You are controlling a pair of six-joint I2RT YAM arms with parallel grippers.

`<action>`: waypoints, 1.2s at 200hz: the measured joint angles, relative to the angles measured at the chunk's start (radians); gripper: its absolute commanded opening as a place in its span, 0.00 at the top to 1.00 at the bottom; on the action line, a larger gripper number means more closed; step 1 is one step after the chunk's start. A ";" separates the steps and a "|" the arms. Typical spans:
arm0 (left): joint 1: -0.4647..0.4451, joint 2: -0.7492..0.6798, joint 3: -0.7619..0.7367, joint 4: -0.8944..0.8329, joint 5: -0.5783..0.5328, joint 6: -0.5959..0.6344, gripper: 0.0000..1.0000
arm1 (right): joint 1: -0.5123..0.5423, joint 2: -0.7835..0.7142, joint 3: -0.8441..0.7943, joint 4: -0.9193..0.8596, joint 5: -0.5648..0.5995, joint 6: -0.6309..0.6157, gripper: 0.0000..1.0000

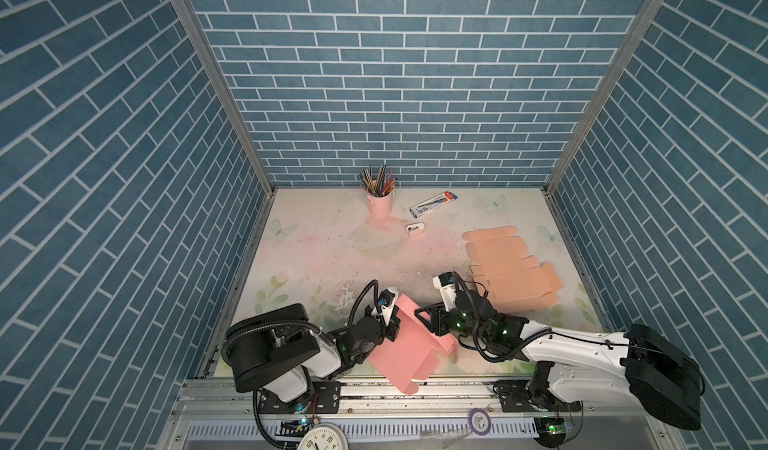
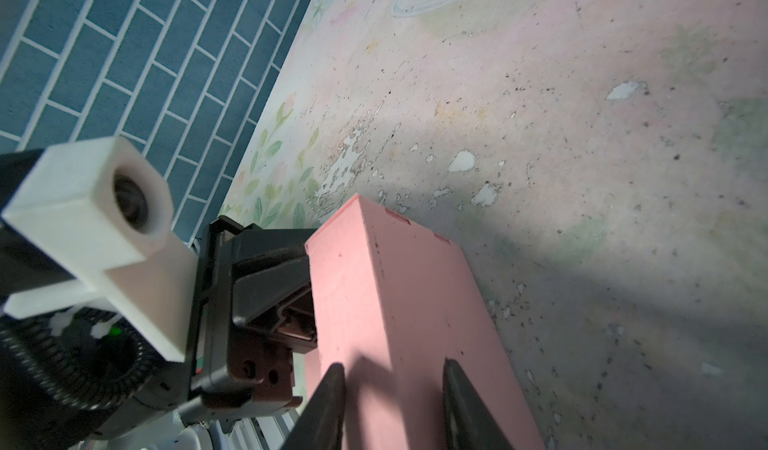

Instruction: Fold the paper box

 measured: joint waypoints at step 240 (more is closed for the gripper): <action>0.000 -0.130 0.011 -0.147 -0.071 -0.079 0.87 | 0.095 -0.191 0.254 -0.554 0.275 -0.130 0.60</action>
